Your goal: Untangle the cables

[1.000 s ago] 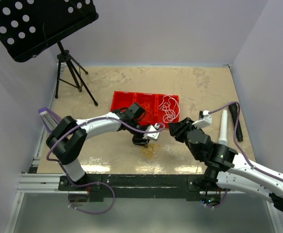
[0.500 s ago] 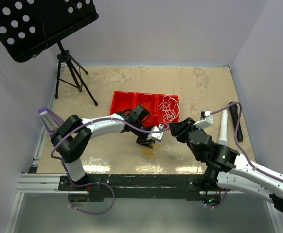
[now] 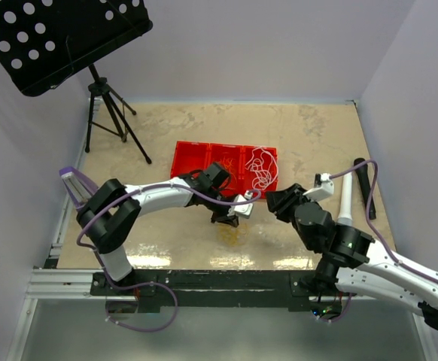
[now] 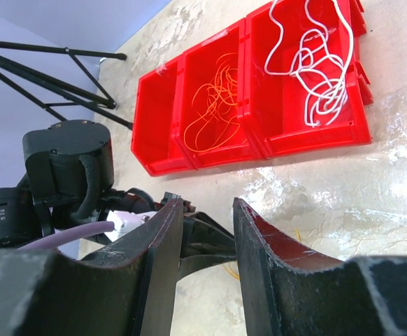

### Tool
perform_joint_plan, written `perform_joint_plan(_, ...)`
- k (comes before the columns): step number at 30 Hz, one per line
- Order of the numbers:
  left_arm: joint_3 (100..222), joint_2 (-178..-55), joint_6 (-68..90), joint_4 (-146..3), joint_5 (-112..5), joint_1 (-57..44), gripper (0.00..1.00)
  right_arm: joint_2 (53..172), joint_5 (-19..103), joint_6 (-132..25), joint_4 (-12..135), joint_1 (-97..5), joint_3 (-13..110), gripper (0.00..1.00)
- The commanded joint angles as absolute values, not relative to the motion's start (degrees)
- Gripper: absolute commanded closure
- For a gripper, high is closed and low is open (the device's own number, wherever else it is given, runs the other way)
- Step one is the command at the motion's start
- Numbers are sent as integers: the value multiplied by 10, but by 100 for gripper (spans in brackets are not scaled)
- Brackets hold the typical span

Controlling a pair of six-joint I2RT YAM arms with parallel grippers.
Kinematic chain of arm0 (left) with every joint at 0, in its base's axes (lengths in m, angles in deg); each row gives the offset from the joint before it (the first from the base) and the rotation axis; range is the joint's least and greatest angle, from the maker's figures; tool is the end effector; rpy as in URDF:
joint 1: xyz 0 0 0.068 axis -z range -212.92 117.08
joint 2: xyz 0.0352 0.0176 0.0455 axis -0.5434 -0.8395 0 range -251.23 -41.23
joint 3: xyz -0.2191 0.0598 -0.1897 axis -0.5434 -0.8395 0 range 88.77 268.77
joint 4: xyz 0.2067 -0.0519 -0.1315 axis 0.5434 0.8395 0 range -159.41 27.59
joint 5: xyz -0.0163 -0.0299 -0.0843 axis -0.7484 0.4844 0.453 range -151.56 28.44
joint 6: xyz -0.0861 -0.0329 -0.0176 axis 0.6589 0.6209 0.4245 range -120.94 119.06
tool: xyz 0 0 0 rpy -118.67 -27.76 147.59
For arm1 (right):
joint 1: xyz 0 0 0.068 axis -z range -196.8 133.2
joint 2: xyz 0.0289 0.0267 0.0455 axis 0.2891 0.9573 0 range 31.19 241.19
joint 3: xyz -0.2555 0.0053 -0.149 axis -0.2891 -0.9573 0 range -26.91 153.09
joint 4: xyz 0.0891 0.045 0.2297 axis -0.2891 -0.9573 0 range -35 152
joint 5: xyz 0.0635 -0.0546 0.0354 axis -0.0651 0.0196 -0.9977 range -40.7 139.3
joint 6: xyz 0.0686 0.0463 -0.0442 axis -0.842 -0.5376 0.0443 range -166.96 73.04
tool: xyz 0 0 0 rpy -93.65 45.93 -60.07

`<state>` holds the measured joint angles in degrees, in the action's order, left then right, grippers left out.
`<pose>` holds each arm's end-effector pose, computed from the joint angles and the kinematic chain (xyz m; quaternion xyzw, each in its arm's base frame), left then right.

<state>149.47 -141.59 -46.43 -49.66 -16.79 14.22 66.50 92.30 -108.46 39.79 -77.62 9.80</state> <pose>0.1996 -0.3029 0.1786 0.7144 0.5433 -0.3708 0.2387 0.1205 0.0975 0.2972 0.2126 0.7646 0.3172 0.5192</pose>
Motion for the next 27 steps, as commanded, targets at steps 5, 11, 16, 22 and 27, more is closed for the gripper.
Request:
perform_joint_plan(5, 1465, -1376, -430, -547, -145, 150, 64, 656, 954, -1112, 384, -778, 111, 60)
perform_joint_plan(11, 1460, -1396, -402, -597, -168, 164, 61, 655, 960, -1115, 372, -778, 117, 60)
perform_joint_plan(16, 1473, -1406, -397, -613, -192, 165, 78, 645, 963, -1116, 356, -778, 124, 61)
perform_joint_plan(22, 1472, -1400, -414, -584, -198, 165, 75, 642, 966, -1115, 356, -778, 125, 61)
perform_joint_plan(27, 1460, -1394, -429, -576, -209, 165, 70, 641, 967, -1117, 355, -778, 126, 61)
